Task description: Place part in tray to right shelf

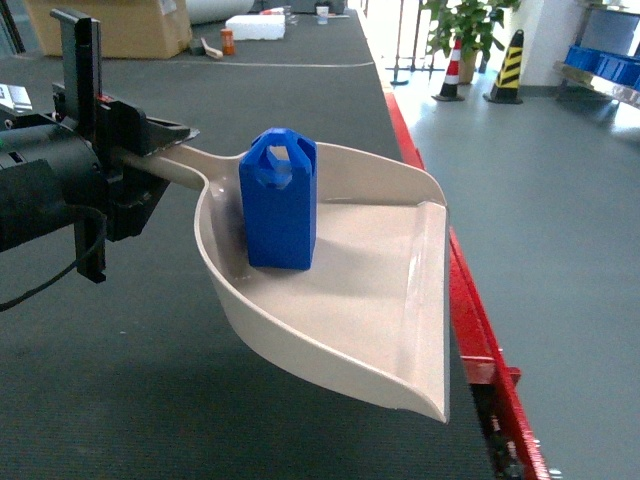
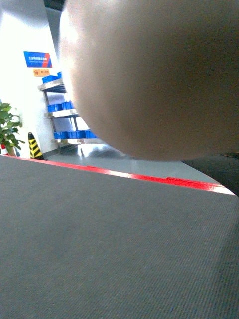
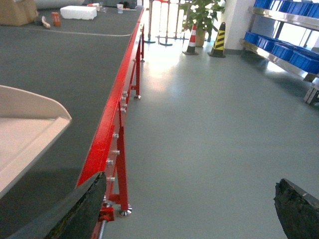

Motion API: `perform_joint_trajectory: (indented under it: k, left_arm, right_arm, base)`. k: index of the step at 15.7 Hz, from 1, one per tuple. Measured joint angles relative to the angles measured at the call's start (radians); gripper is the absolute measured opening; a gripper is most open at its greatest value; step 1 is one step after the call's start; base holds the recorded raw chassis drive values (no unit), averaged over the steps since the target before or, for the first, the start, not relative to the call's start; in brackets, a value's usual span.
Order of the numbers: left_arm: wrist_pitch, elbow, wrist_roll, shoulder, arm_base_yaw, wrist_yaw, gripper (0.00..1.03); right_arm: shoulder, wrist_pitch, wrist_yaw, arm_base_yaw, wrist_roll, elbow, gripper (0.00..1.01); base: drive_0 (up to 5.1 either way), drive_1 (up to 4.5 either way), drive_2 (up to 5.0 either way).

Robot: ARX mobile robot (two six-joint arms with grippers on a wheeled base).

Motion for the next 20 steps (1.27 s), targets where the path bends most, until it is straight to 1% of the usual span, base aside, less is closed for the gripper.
perform_joint_trajectory:
  k: [3,20]
  left_arm:
    - [-0.003,0.000,0.000,0.000,0.000,0.000,0.17]
    - [-0.001,0.000,0.000,0.000,0.000,-0.001,0.17]
  right_arm:
    - [-0.001,0.000,0.000,0.000,0.000,0.000,0.98]
    - [-0.001,0.000,0.000,0.000,0.000,0.000,0.98]
  base:
    - [5.0,-2.96,-1.6]
    - [5.0,-2.48,-2.5]
